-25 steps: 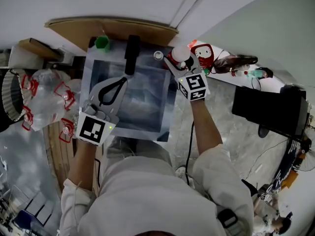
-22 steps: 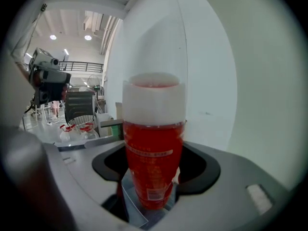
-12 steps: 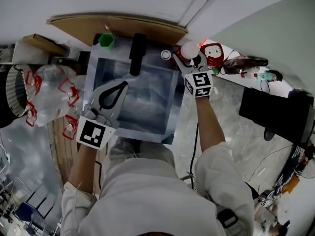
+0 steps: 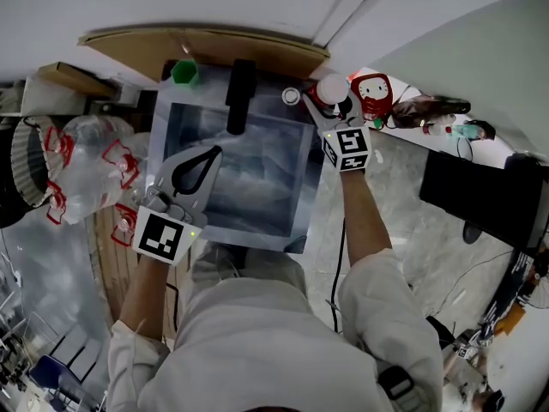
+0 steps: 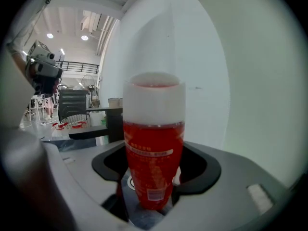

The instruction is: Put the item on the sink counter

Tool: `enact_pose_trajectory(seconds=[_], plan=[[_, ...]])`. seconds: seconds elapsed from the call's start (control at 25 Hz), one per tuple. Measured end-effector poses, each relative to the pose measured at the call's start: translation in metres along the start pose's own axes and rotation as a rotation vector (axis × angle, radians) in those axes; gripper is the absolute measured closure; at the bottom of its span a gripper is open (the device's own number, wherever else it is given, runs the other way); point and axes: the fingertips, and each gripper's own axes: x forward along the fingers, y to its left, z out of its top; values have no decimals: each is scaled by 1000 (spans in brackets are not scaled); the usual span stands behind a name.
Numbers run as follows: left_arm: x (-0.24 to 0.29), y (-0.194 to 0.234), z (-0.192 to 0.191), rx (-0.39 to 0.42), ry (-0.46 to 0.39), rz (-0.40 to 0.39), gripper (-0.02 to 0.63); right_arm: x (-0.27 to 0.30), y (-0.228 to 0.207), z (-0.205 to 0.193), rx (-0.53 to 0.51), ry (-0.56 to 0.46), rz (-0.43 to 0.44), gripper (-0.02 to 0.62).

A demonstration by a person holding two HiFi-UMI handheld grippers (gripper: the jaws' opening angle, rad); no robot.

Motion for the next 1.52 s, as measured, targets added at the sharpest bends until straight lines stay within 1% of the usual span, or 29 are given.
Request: enact_pose_trajectory(seconds=[0.36, 0.56, 0.8, 1.04, 1.32, 1.44, 1.52], plan=[[0, 0, 5, 8, -14, -9, 606, 1, 1, 4, -2, -10, 10, 293], [-3, -1, 6, 6, -13, -9, 606, 1, 5, 10, -1, -14, 22, 229], [-9, 0, 9, 5, -26, -5, 606, -6, 9, 12, -11, -16, 8, 215], [-13, -1, 12, 11, -34, -10, 606, -20, 8, 20, -22, -17, -10, 215], [-18, -5, 27, 22, -65, -23, 606, -48, 12, 40, -32, -24, -34, 216], [-19, -7, 34, 24, -79, -31, 606, -62, 16, 52, -31, -33, -46, 224], [-20, -8, 38, 28, -93, -35, 606, -73, 21, 62, -35, -42, -54, 244]])
